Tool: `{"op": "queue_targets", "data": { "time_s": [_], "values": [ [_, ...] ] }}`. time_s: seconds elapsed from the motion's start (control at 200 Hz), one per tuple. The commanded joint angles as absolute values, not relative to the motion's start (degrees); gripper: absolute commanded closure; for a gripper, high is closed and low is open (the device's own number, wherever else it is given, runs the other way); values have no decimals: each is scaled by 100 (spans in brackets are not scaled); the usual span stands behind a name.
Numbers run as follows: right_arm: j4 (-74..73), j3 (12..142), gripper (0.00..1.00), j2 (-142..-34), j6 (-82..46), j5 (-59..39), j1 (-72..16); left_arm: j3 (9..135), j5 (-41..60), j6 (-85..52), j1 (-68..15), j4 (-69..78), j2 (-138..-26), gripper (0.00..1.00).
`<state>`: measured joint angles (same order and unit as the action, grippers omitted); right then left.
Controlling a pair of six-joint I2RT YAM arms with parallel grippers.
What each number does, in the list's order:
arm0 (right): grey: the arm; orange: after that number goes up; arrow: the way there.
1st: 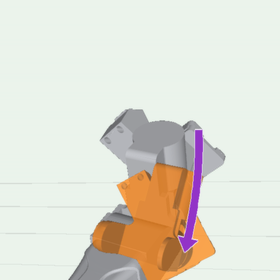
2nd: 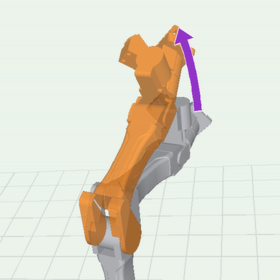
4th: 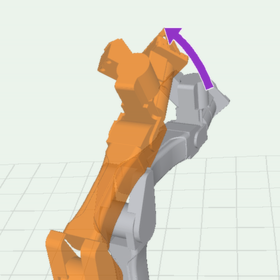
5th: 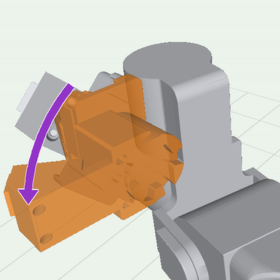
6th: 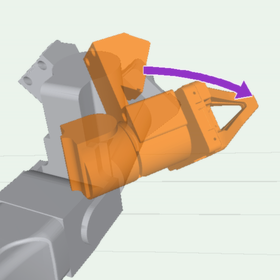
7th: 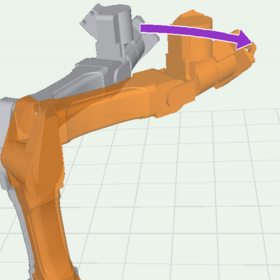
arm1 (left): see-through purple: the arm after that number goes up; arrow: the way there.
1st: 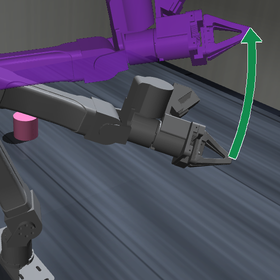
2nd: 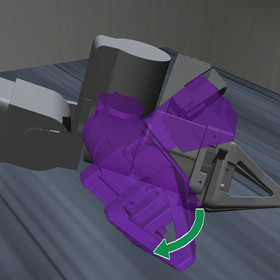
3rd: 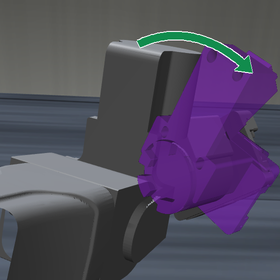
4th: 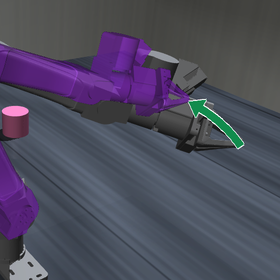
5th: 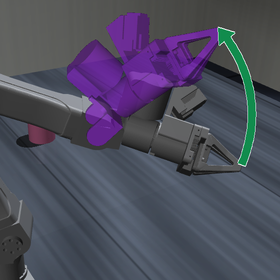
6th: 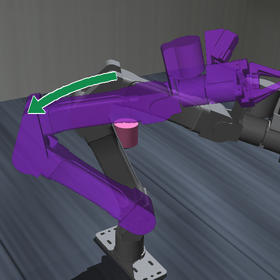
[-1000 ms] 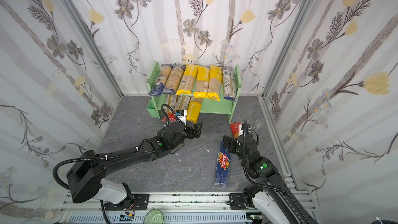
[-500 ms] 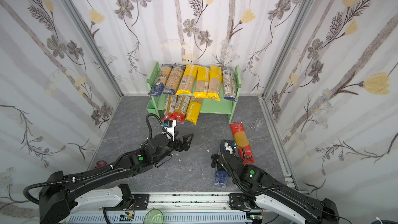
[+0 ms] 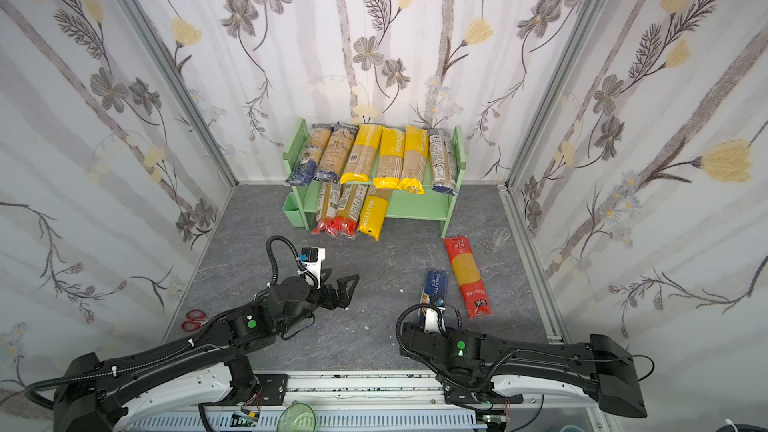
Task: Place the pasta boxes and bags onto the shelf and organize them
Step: 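Open and withdraw the left gripper while the right gripper reaches the Barilla box, then close the right gripper on the blue Barilla box's end and lift it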
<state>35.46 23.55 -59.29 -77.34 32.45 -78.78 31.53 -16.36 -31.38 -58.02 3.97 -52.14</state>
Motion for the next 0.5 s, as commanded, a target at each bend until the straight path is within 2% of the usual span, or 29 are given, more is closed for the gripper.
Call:
{"op": "queue_targets", "data": {
  "time_s": [0.0, 0.205, 0.495],
  "values": [
    [3694, 2366, 0, -6142, -8468, 3456, -8086, 3107, -1789, -3226, -5805, 273, -5086, 0],
    [3675, 2205, 0, -6474, -9181, 3592, -8649, 3070, -1848, -3266, -5809, 167, -5034, 0],
    [4351, 2787, 0, -7444, -9742, 3857, -9149, 3158, -1967, -3220, -5820, 64, -4906, 0]
  ]
}}
